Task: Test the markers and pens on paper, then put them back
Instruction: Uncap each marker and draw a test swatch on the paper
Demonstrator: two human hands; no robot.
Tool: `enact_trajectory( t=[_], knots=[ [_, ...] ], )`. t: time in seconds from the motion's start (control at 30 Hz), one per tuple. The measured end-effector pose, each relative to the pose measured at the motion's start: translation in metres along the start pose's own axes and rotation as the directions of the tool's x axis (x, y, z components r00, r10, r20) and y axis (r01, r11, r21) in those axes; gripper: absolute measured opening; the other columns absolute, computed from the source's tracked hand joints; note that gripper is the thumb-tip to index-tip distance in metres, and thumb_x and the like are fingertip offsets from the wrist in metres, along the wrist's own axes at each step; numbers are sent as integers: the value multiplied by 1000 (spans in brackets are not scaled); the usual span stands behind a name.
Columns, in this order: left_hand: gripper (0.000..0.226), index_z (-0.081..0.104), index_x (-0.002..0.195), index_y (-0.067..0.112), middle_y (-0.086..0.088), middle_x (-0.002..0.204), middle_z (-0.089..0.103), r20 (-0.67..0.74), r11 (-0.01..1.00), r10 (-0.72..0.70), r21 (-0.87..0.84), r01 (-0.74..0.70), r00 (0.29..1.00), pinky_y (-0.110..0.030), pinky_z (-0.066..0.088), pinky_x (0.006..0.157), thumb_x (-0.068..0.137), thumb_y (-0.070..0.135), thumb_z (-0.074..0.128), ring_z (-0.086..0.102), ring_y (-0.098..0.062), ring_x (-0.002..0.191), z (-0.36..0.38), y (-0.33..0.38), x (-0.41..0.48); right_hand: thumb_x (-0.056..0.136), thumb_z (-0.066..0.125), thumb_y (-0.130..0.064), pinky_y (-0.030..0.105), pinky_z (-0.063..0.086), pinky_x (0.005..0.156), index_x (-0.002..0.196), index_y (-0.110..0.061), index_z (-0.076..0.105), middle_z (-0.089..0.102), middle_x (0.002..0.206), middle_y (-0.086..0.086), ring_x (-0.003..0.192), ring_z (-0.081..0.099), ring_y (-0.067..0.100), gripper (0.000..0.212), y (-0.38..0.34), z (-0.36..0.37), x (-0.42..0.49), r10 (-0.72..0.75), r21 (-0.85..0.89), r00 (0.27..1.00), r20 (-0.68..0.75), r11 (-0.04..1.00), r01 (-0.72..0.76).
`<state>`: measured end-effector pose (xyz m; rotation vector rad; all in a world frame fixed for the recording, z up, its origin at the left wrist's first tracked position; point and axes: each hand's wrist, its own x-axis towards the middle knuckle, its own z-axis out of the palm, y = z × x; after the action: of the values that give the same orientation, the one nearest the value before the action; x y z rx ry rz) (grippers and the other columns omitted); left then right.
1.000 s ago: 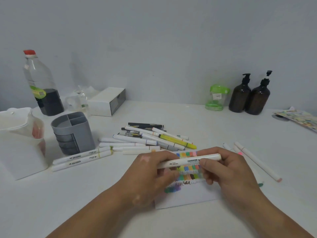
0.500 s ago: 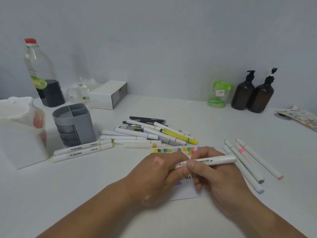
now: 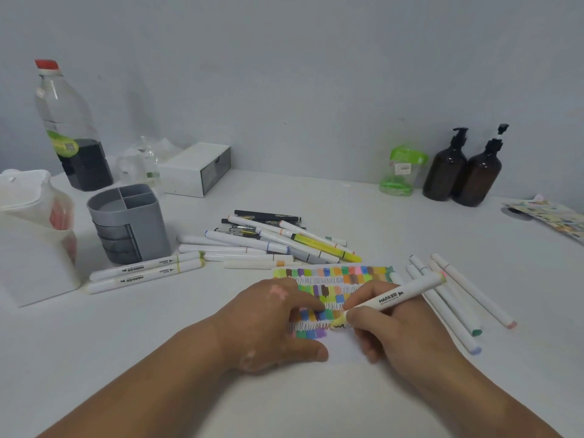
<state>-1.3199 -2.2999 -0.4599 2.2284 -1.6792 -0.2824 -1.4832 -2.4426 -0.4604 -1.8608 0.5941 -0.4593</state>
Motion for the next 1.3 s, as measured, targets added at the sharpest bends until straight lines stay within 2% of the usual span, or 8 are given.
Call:
enact_trajectory(
  t=[0.1,0.23,0.37,0.57,0.7,0.87,1.13,1.3],
  knots=[
    [72,54,138,43,19,120,55,13,1000,-3,7,2,1000,-21,42,86,75,76,66,50,-5,103,-1,0,0,83,73,-16,26,47,47,78,-29,73,64,54,3,47,56,14,13,-3,0,-3,-5,-91,1000,0,996,5],
    [74,53,140,44,20,123,54,24,1000,-4,11,4,1000,-22,42,90,75,77,66,48,-5,106,-2,0,0,82,74,-17,22,42,46,77,-34,73,62,52,-4,45,52,8,18,-5,2,-3,1,-154,1000,1,988,-1],
    [73,53,140,44,19,121,54,24,1000,-5,12,4,1000,-25,45,94,75,76,66,49,-6,106,-2,1,0,82,74,-18,20,41,43,76,-35,73,61,51,-4,44,51,9,18,-9,2,-5,6,-158,1000,6,987,-5],
    [72,54,139,43,21,115,52,16,1000,0,13,0,1000,-19,40,83,76,74,67,49,-4,99,-2,1,0,81,75,-17,12,33,42,74,-34,73,59,51,-13,45,48,0,18,-10,1,-6,5,-214,999,42,977,4],
    [72,54,139,43,23,111,49,16,1000,-1,9,1,1000,-19,41,85,76,74,68,48,-3,99,-2,2,0,82,73,-16,18,37,42,76,-33,72,61,52,-7,44,49,5,18,-9,0,-5,4,-194,1000,25,981,1],
    [73,54,140,43,20,123,55,20,1000,-3,11,3,1000,-21,44,91,75,75,67,50,-4,105,-3,2,0,82,72,-16,18,38,42,77,-32,72,60,50,-6,43,50,8,17,-9,-1,-5,9,-186,1000,25,983,-4],
    [72,53,140,43,24,111,46,30,1000,-15,18,14,999,-20,37,84,76,73,67,46,-4,100,-3,3,0,83,72,-17,19,41,43,77,-33,72,62,52,-5,43,52,7,17,-7,-1,-3,13,-194,1000,17,981,-10],
    [72,54,140,42,21,111,51,36,1000,-10,19,9,999,-20,38,82,77,73,67,48,-5,97,-3,2,1,83,70,-17,20,40,42,78,-30,71,60,50,-5,42,50,8,15,-7,-1,-2,6,-202,1000,24,979,-1]
  ],
)
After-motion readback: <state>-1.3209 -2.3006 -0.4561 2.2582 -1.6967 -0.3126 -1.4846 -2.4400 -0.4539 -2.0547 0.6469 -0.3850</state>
